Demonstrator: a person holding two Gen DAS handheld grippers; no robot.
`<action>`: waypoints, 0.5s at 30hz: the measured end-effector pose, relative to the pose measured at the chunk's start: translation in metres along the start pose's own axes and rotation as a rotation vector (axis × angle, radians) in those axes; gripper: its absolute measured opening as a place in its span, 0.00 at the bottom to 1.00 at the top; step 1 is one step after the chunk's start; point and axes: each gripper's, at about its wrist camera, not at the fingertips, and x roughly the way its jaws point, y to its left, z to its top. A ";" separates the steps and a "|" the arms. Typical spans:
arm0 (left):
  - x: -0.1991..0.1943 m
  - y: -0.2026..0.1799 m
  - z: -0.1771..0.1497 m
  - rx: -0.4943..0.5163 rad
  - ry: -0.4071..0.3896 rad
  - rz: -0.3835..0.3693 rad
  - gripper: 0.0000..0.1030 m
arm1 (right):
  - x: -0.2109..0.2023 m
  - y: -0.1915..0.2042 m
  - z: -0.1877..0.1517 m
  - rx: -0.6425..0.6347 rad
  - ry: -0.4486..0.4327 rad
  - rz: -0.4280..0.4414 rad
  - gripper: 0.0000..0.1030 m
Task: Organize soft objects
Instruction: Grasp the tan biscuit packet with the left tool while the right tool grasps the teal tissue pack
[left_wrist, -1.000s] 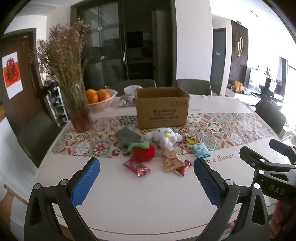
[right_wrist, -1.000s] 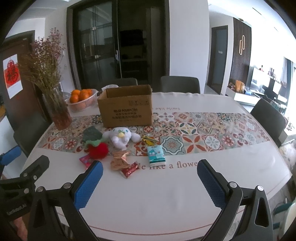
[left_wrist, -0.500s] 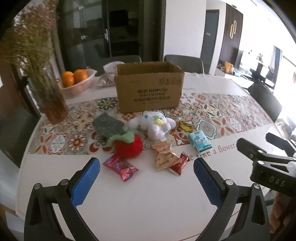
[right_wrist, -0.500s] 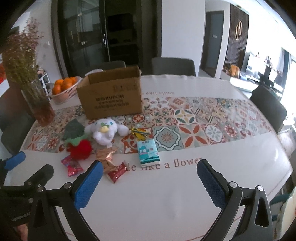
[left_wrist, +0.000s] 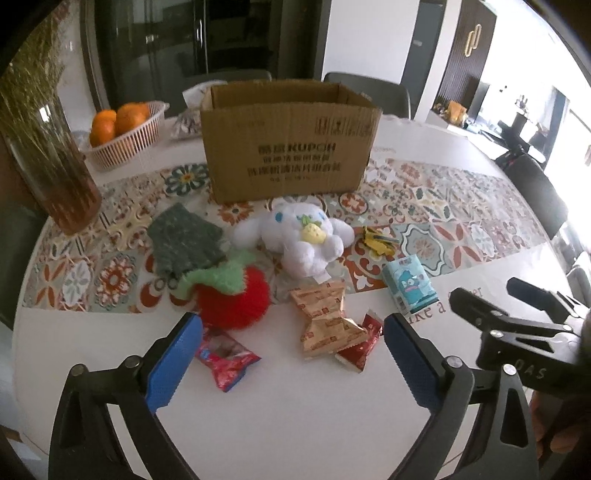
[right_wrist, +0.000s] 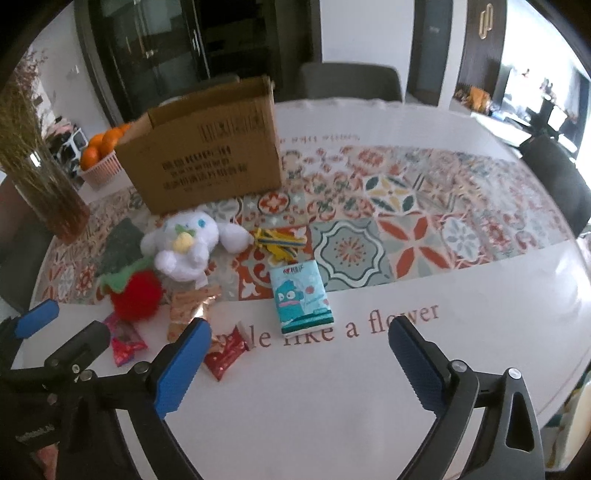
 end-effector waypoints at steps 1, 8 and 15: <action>0.006 -0.003 0.001 -0.007 0.018 0.008 0.95 | 0.006 -0.002 0.001 -0.005 0.012 0.006 0.93; 0.042 -0.010 0.003 -0.047 0.102 -0.002 0.92 | 0.048 -0.013 0.005 -0.045 0.110 0.064 0.87; 0.076 -0.012 0.006 -0.052 0.178 -0.031 0.88 | 0.078 -0.016 0.008 -0.064 0.164 0.106 0.83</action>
